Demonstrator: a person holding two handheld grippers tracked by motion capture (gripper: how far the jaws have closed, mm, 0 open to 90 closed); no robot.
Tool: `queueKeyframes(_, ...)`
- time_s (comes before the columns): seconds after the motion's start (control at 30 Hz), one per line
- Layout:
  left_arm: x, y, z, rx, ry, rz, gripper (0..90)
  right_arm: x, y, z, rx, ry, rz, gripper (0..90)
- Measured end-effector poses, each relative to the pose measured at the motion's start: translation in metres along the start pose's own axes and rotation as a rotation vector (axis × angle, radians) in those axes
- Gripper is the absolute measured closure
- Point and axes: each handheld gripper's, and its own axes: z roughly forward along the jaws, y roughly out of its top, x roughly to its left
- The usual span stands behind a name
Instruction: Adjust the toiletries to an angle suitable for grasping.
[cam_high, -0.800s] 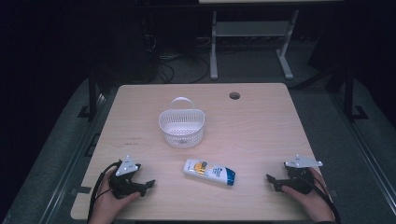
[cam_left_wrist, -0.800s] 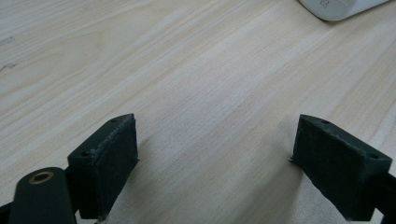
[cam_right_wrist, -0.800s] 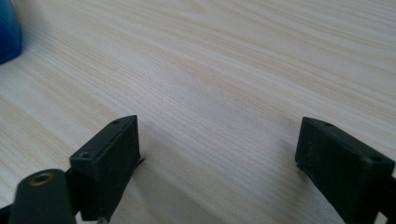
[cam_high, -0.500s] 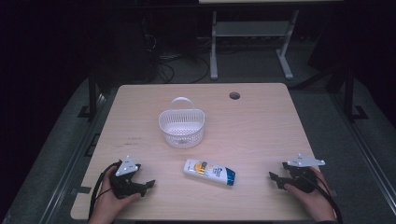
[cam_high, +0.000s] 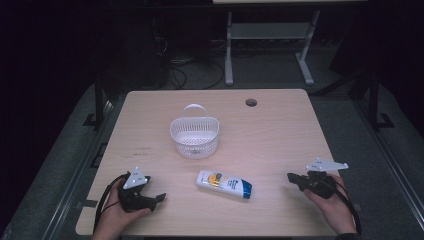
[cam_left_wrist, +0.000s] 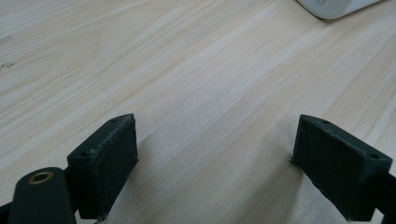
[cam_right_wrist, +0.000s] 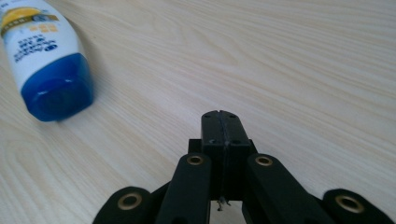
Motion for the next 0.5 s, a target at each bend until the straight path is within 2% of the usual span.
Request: queueKeyframes(0.5, 0.0, 0.0, 0.0, 0.0, -0.001, 0.0, 13.2, 0.012, 0.026, 0.015, 0.011, 0.059, -0.048, 89.9)
